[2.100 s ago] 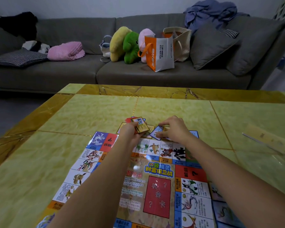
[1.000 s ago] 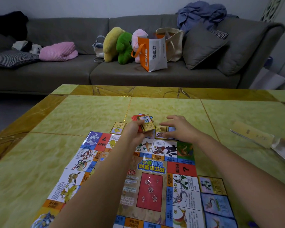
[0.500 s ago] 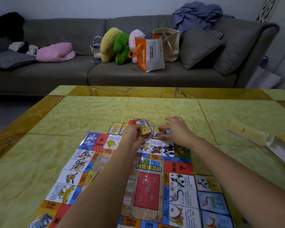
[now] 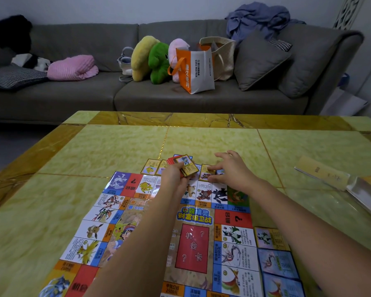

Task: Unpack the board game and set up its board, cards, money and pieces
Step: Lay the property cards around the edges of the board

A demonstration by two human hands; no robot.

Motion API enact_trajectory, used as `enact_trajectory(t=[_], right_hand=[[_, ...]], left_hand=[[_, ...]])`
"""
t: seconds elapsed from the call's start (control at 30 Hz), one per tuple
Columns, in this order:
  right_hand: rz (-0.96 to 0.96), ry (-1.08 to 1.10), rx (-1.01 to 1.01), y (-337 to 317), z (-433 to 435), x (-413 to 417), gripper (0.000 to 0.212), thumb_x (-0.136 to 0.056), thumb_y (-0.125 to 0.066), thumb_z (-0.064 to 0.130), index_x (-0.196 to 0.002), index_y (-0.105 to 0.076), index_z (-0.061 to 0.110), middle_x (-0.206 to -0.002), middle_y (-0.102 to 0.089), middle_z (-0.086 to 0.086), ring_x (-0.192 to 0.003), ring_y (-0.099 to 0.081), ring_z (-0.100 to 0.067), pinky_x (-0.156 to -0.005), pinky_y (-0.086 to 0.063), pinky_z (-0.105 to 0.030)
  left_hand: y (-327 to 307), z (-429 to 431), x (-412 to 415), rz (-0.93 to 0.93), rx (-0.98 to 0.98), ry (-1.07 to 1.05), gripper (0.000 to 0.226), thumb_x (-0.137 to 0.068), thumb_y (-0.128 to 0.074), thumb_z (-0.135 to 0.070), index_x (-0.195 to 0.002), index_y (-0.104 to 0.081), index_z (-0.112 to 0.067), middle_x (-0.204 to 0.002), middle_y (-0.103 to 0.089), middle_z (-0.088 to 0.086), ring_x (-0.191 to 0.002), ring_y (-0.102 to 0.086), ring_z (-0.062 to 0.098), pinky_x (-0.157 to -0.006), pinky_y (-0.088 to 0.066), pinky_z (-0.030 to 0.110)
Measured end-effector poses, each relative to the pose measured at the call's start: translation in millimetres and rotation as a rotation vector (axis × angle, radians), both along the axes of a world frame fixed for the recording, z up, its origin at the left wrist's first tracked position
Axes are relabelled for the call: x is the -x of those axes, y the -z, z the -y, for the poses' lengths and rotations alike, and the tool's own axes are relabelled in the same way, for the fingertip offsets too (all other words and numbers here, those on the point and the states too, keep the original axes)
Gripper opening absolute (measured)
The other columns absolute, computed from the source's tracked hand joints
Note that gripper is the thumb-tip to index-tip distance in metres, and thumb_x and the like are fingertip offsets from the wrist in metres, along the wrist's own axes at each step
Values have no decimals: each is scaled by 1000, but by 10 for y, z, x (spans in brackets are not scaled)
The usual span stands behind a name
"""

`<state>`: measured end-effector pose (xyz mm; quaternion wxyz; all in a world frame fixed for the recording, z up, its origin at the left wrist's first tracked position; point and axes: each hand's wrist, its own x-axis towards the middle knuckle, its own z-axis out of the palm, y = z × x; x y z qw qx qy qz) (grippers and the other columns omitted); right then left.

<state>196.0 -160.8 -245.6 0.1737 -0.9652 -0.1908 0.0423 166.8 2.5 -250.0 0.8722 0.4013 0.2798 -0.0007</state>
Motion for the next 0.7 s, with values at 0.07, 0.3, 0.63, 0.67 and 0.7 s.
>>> enact_trajectory(t=[0.07, 0.3, 0.63, 0.67, 0.7], right_hand=[[-3, -1, -8, 6, 2, -8, 50, -80, -67, 48, -126, -61, 30, -154, -28, 2, -143, -9, -28, -115, -11, -45], [27, -132, -25, 48, -60, 21, 40, -95, -50, 42, -133, -53, 29, -155, -28, 6, -147, -7, -18, -117, 2, -46], [11, -158, 10, 94, 25, 24, 36, -101, -39, 36, -134, -53, 29, -147, -41, 12, -146, -11, -14, -114, 15, -47], [10, -160, 9, 91, 31, 26, 36, -101, -38, 36, -134, -53, 29, -147, -41, 12, -146, -11, -14, -114, 15, -47], [11, -163, 10, 88, 32, 27, 36, -101, -38, 36, -134, -52, 29, -147, -41, 12, -146, -11, -14, -114, 15, -47]], left_hand=[[7, 14, -3, 0, -2, -20, 8, -99, -41, -1, -99, -45, 5, -85, -53, 20, -73, -55, 33, -77, -48, 53], [4, 52, 7, -7, -28, -26, 17, -99, -41, -3, -84, -45, 2, -82, -54, 20, -69, -55, 32, -70, -49, 47], [23, 87, 6, -12, -64, -90, 17, -99, -44, -3, -82, -48, 1, -79, -55, 15, -66, -58, 26, -52, -55, 37], [15, 94, 10, -12, -63, -95, 18, -99, -44, -3, -82, -48, 1, -79, -55, 15, -66, -58, 26, -50, -55, 35], [5, 101, 15, -12, -60, -98, 18, -98, -44, -2, -82, -49, 1, -78, -55, 15, -65, -57, 26, -49, -55, 34]])
